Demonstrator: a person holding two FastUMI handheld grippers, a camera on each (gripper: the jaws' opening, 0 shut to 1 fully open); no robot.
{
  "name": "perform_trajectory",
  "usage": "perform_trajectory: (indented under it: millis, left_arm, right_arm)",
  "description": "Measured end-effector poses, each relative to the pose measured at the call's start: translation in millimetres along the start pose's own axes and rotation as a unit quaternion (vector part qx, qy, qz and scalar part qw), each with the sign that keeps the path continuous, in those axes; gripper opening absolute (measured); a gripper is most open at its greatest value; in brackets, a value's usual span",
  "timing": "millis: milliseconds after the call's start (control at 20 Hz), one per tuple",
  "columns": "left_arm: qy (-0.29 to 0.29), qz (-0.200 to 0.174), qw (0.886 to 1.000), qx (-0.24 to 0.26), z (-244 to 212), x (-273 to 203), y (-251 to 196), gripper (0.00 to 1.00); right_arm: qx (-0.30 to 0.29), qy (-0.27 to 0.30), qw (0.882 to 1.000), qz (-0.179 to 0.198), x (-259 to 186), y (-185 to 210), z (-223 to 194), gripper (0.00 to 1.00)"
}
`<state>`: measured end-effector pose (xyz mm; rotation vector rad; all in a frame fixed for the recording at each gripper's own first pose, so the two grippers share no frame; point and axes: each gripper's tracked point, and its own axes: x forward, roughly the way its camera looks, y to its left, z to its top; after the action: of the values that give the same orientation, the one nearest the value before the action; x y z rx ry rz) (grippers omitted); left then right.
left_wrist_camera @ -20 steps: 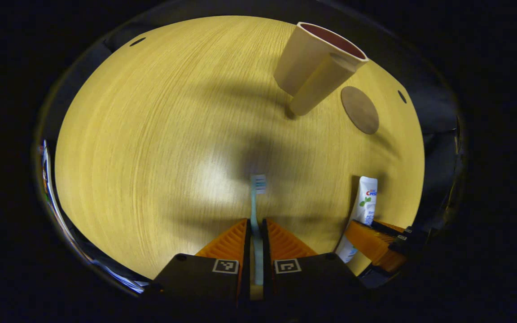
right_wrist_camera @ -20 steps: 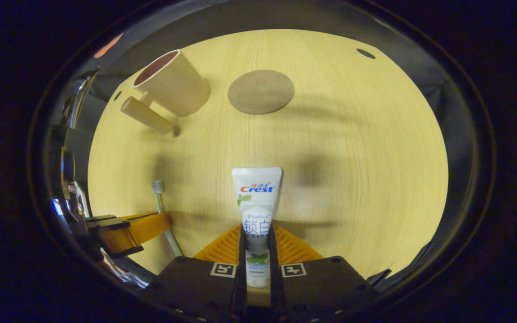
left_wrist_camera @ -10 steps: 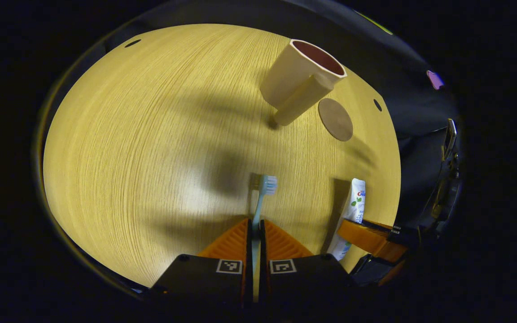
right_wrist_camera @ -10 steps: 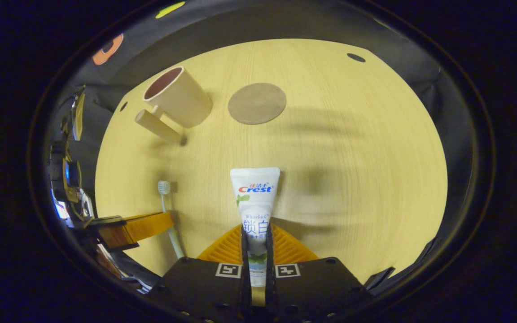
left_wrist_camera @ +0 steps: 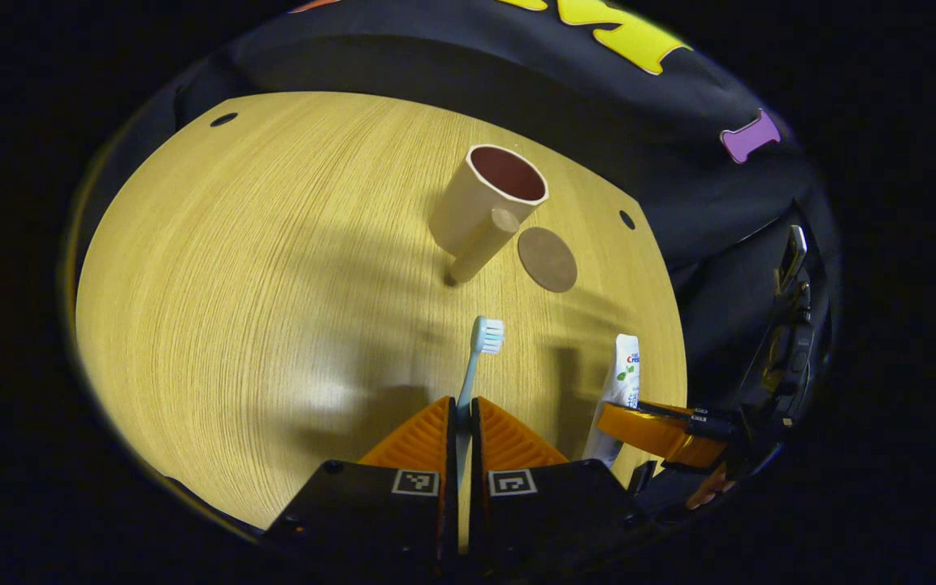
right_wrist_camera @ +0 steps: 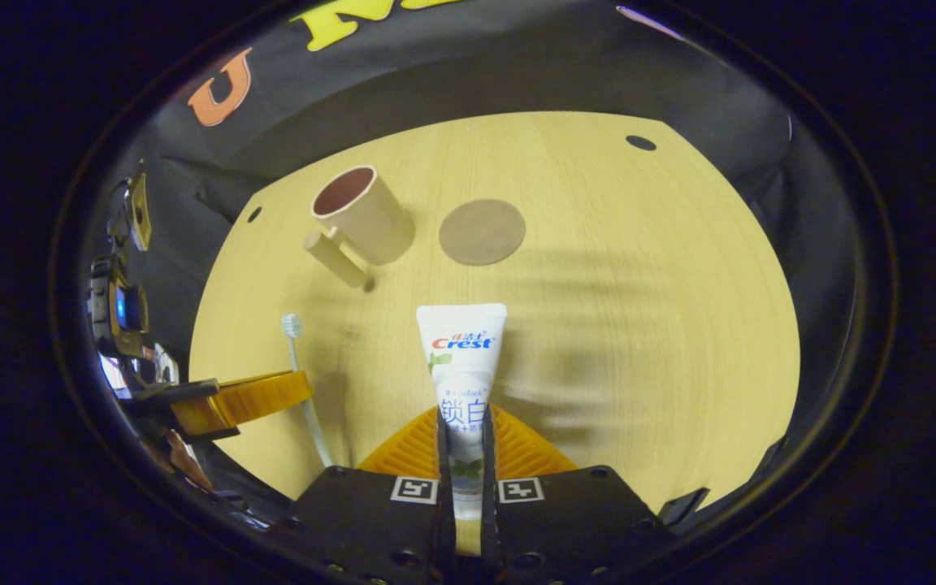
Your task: Put the toothbrush and toothpaste on the desktop into the cup, then pick up the cup and place it on the coaster on the desktop.
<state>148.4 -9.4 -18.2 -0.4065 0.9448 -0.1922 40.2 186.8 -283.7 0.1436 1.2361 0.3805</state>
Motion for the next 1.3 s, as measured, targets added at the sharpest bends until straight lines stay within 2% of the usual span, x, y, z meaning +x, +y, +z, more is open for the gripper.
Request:
perform_trajectory:
  millis: [50,300,500,650,800,950,1150,1300]
  left_arm:
    - [-0.015,-0.006,1.000,0.010,12,-50,-10,0.08]
    - [-0.089,-0.023,0.994,0.059,33,-87,-13,0.08]
    - [-0.156,-0.032,0.985,0.071,72,-140,-2,0.08]
    - [-0.196,-0.043,0.977,0.077,92,-162,3,0.08]
    - [-0.246,-0.049,0.963,0.093,114,-180,5,0.08]
    - [-0.296,-0.059,0.946,0.120,130,-196,7,0.08]
    - [-0.342,-0.072,0.924,0.157,151,-204,4,0.08]
    - [-0.369,-0.090,0.911,0.163,169,-198,-6,0.08]
  right_arm:
    - [0.003,-0.007,1.000,0.011,-3,4,4,0.12]
    - [-0.005,-0.061,0.998,0.029,-20,13,33,0.12]
    - [-0.024,-0.116,0.993,0.031,-32,21,62,0.12]
    - [-0.045,-0.162,0.986,0.024,-44,25,89,0.12]
    - [-0.060,-0.204,0.977,0.020,-54,30,115,0.12]
    - [-0.051,-0.233,0.971,0.018,-62,33,135,0.12]
    - [-0.040,-0.256,0.966,0.020,-64,33,148,0.13]
    - [-0.032,-0.259,0.965,0.019,-61,32,151,0.12]
